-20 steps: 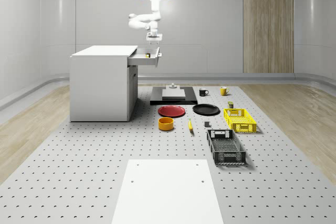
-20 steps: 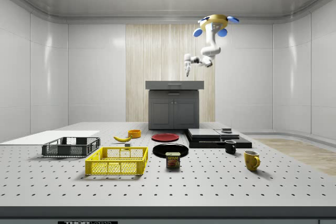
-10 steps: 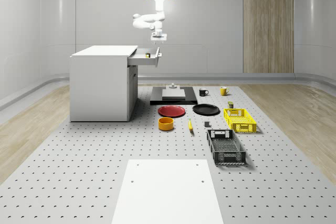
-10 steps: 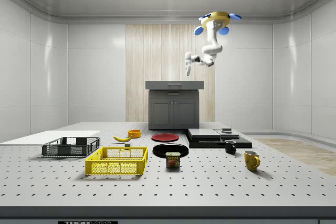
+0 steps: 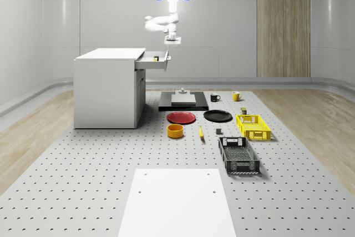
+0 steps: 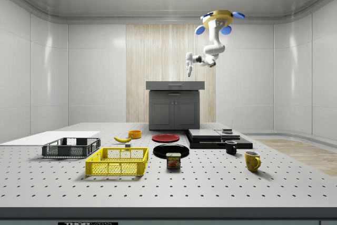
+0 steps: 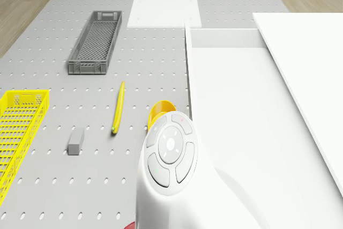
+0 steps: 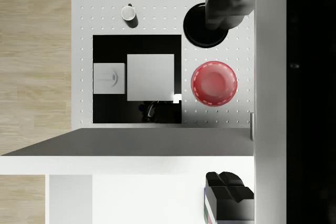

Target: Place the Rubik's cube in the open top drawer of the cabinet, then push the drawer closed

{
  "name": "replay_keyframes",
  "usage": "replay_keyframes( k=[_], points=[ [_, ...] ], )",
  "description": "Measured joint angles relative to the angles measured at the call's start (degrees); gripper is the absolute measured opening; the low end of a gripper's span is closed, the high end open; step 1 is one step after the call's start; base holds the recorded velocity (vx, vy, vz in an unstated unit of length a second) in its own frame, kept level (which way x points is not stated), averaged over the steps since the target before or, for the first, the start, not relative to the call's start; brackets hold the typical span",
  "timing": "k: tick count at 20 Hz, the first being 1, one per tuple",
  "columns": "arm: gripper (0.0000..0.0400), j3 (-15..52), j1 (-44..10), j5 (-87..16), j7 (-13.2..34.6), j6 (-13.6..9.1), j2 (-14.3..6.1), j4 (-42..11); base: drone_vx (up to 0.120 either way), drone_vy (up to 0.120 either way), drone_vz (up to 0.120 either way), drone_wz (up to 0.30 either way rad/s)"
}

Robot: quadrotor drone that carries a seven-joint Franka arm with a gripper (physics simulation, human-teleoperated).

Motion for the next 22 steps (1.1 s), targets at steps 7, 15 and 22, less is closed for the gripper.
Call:
replay_keyframes(
  k=[7, 15, 22],
  points=[
    [0.04, 0.0, 0.1, -0.1, -0.1, -0.3, 0.3, 0.0, 0.0, 0.12, -0.097, 0.0],
    [0.04, -0.1, 0.3, -0.3, -0.2, -0.5, 0.6, 0.0, 0.0, 0.12, -0.12, 0.0],
    [0.04, 1.5, -32.6, -1.4, 31.6, -40.5, -7.0, 6.2, 0.0, 0.034, -0.034, 0.0]
  ],
)
